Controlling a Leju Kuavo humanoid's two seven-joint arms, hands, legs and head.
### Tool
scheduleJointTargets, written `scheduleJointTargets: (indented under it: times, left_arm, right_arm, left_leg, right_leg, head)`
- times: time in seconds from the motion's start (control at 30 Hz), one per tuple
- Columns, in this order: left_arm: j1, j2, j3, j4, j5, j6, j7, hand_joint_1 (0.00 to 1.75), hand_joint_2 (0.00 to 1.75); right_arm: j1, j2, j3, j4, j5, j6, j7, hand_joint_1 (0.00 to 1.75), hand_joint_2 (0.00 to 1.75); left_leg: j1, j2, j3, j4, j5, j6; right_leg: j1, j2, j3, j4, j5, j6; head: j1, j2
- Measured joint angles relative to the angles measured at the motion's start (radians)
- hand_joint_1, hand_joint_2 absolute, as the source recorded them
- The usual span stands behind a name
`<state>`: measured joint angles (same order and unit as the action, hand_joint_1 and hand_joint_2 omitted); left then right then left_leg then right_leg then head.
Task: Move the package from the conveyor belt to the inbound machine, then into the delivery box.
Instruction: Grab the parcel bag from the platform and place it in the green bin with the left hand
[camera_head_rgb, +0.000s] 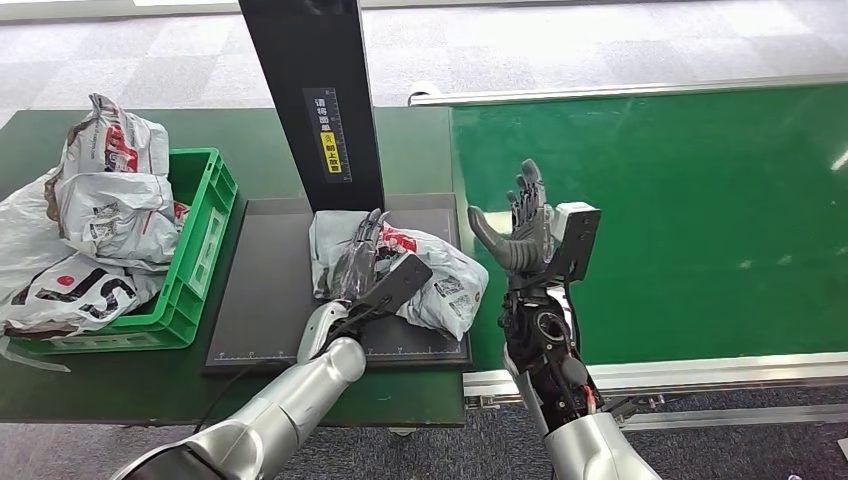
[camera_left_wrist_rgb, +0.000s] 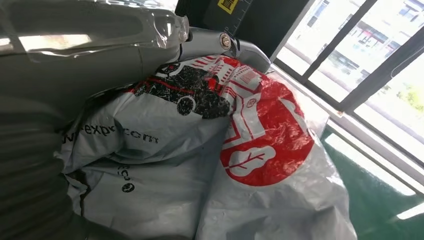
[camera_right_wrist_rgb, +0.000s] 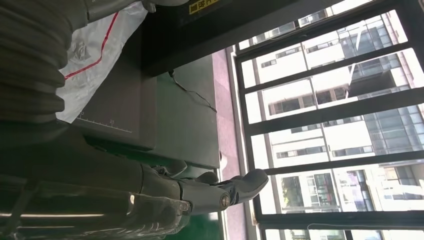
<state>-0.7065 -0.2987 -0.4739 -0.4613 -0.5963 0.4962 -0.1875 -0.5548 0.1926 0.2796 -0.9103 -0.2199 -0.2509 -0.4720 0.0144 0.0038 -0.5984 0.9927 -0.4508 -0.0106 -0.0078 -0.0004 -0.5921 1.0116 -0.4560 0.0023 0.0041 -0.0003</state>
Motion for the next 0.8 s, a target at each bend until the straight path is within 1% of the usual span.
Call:
scheduleJointTargets:
  times: [0.03, 0.13, 0.17, 0.27, 0.33, 0.43, 0.53, 0.63, 0.7, 0.8]
  left_arm:
    - [-0.006, -0.002, -0.005, 0.008, -0.015, -0.014, 0.019, 0.34, 1.75]
    - [-0.023, -0.007, -0.028, 0.035, -0.064, -0.092, 0.078, 1.63, 1.75]
    - [-0.027, -0.008, -0.035, 0.041, -0.075, -0.126, 0.089, 1.72, 1.75]
    - [-0.037, -0.009, -0.051, 0.054, -0.102, -0.203, 0.101, 1.75, 1.75]
    - [-0.043, -0.010, -0.057, 0.059, -0.120, -0.213, 0.099, 1.75, 1.75]
    - [-0.045, -0.009, -0.061, 0.063, -0.122, -0.188, 0.074, 1.75, 1.75]
    - [-0.041, -0.008, -0.049, 0.064, -0.095, -0.134, 0.013, 1.75, 1.75]
    - [-0.033, -0.008, -0.020, 0.063, -0.062, -0.076, -0.051, 1.75, 1.75]
    - [-0.027, -0.007, 0.003, 0.062, -0.043, -0.054, -0.087, 1.75, 1.75]
    - [-0.023, -0.006, 0.028, 0.059, -0.031, -0.044, -0.109, 1.75, 1.75]
  right_arm:
    - [0.000, 0.000, 0.000, 0.001, 0.004, 0.001, 0.000, 0.00, 1.75]
    - [-0.005, 0.000, 0.000, 0.006, 0.016, 0.007, 0.000, 0.00, 1.75]
    - [-0.007, 0.001, 0.000, 0.009, 0.020, 0.012, -0.001, 0.00, 1.75]
    - [-0.017, 0.002, -0.001, 0.021, 0.034, 0.021, -0.007, 0.00, 1.75]
    - [-0.022, 0.003, -0.002, 0.027, 0.043, 0.024, -0.012, 0.00, 1.75]
    - [-0.023, 0.003, -0.006, 0.030, 0.052, 0.029, -0.014, 0.00, 1.75]
    - [-0.021, 0.001, -0.012, 0.030, 0.057, 0.033, -0.015, 0.00, 1.75]
    - [-0.016, -0.002, -0.018, 0.030, 0.058, 0.037, -0.019, 0.00, 1.75]
    - [-0.011, -0.004, -0.022, 0.029, 0.058, 0.037, -0.020, 0.00, 1.75]
    - [-0.007, -0.007, -0.027, 0.027, 0.058, 0.037, -0.020, 0.00, 1.75]
  left_leg:
    - [0.000, 0.000, 0.000, 0.000, 0.000, 0.000]
    - [0.000, 0.000, 0.000, 0.000, 0.000, 0.000]
    - [0.000, 0.000, 0.000, 0.000, 0.000, 0.000]
    - [0.000, -0.001, 0.001, 0.000, 0.000, 0.000]
    - [0.000, -0.002, 0.002, 0.000, 0.000, 0.000]
    - [0.000, -0.002, 0.002, 0.000, 0.000, 0.000]
    - [0.000, -0.002, 0.002, 0.000, 0.000, 0.000]
    - [0.000, -0.002, 0.002, 0.000, 0.000, 0.000]
    - [0.000, -0.002, 0.002, 0.000, 0.000, 0.000]
    - [0.000, -0.002, 0.002, 0.000, 0.000, 0.000]
  right_leg:
    - [0.000, 0.000, 0.000, 0.000, 0.000, 0.000]
    - [0.000, 0.000, 0.001, 0.000, 0.000, 0.000]
    - [0.000, 0.000, 0.001, 0.000, 0.000, 0.000]
    - [0.000, -0.001, 0.002, 0.000, 0.000, 0.000]
    - [0.000, -0.002, 0.002, 0.000, 0.000, 0.000]
    - [0.000, -0.002, 0.003, 0.000, 0.000, 0.000]
    - [0.000, -0.002, 0.003, 0.000, 0.000, 0.000]
    - [0.000, -0.002, 0.003, 0.000, 0.000, 0.000]
    - [0.000, -0.002, 0.003, 0.000, 0.000, 0.000]
    - [0.000, -0.002, 0.003, 0.000, 0.000, 0.000]
  head:
    - [0.000, 0.000]
    - [0.000, 0.000]
    - [0.000, 0.000]
    - [0.000, 0.000]
    - [0.000, 0.000]
    - [0.000, 0.000]
    - [0.000, 0.000]
    - [0.000, 0.000]
    - [0.000, 0.000]
    - [0.000, 0.000]
